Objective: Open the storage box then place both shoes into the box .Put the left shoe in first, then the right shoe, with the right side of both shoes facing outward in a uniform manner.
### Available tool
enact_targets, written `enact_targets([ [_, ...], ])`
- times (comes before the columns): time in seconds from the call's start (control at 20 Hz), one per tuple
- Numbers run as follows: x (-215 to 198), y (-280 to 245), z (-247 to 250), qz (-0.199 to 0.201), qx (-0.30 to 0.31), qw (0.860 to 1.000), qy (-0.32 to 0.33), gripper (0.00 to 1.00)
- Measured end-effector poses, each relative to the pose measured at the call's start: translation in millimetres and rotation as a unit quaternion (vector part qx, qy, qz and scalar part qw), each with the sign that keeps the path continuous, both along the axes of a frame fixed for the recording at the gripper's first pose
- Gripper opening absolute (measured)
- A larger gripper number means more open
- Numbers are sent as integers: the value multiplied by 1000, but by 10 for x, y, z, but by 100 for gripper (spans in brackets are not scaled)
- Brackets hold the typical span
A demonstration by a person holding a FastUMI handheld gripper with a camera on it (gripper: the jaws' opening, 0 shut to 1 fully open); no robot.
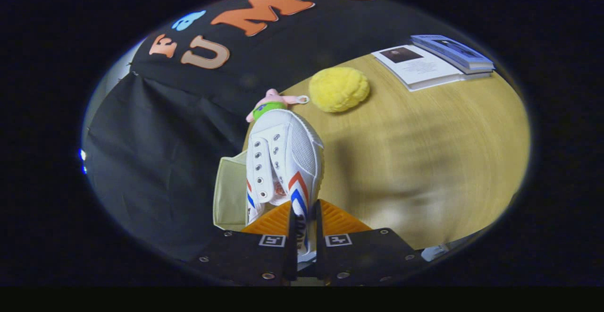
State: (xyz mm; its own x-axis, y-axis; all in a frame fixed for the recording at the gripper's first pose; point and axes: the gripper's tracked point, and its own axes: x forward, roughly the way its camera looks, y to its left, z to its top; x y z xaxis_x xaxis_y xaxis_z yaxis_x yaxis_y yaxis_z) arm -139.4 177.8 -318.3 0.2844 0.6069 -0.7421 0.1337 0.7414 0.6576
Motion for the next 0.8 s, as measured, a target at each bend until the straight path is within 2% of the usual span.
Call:
enact_targets([
  [0.3, 207, 759, 412, 85, 11, 994, -61, 16],
  [0.5, 148, 1199, 325, 135, -11, 988, -69, 16],
  [0.8, 54, 1533, 200, 176, -40, 982, -53, 26],
])
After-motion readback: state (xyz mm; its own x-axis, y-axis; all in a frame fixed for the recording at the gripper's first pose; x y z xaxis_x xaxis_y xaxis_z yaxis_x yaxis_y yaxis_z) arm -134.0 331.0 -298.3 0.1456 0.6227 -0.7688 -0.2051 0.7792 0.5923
